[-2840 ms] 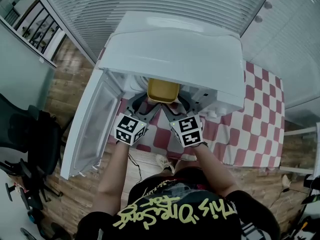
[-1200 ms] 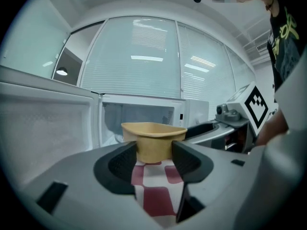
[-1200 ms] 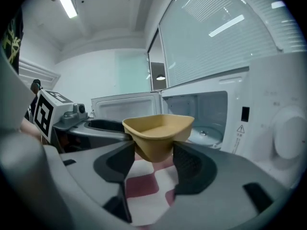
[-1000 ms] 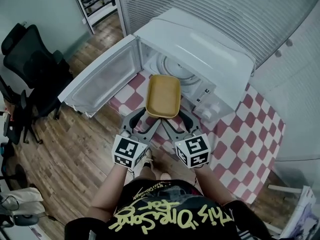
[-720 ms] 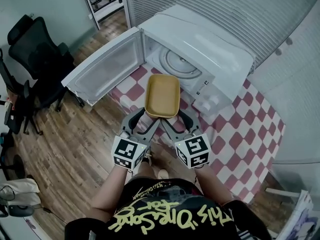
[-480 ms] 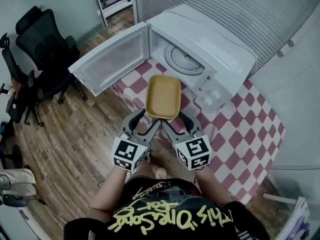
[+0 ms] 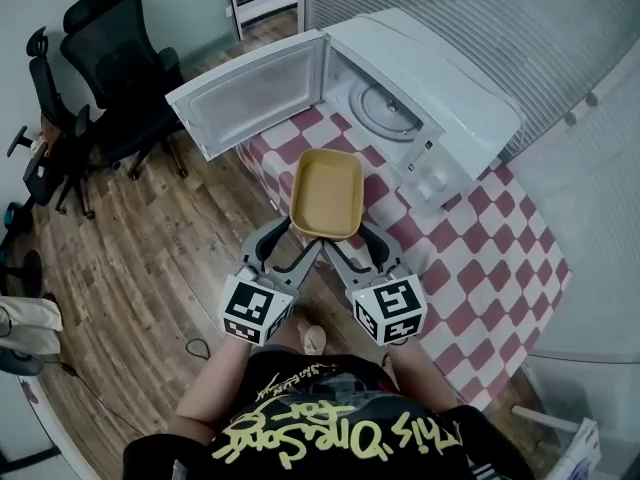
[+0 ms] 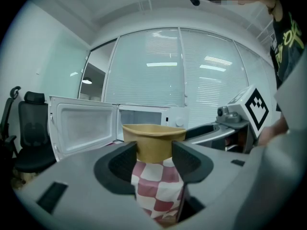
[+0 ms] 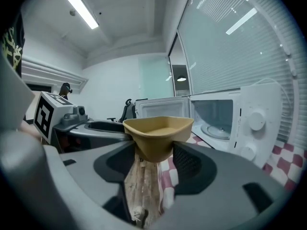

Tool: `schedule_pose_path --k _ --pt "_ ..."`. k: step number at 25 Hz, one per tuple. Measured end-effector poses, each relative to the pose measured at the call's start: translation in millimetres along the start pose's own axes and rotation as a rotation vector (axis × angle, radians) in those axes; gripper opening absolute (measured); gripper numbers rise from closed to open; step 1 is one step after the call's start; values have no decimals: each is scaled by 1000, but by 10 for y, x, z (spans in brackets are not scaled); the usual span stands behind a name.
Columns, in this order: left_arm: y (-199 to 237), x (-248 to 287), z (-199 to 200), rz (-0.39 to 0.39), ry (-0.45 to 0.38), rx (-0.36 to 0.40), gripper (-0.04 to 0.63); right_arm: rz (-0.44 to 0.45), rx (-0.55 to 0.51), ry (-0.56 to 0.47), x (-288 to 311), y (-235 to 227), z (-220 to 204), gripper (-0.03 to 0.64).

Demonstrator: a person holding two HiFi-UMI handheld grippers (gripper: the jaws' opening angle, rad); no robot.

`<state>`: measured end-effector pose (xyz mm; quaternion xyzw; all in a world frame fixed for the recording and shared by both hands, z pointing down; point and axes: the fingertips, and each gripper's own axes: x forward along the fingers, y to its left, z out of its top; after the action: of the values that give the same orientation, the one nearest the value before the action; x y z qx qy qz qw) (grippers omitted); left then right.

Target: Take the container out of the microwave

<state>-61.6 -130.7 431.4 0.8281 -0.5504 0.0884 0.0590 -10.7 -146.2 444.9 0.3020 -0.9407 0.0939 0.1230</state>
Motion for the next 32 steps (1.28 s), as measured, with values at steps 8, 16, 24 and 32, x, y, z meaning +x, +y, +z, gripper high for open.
schedule_pose_path --k 8,16,24,32 --pt "-51 -183 47 27 -21 -23 233 28 -17 -6 -99 147 57 253" --pt "-61 -312 64 40 -31 -20 233 42 -12 -14 -139 262 76 252" --pt "-121 -391 105 45 -46 -19 233 41 -25 -34 -228 316 108 252" --pt "-178 -427 130 46 -56 -13 233 39 -26 -44 -295 336 117 252"
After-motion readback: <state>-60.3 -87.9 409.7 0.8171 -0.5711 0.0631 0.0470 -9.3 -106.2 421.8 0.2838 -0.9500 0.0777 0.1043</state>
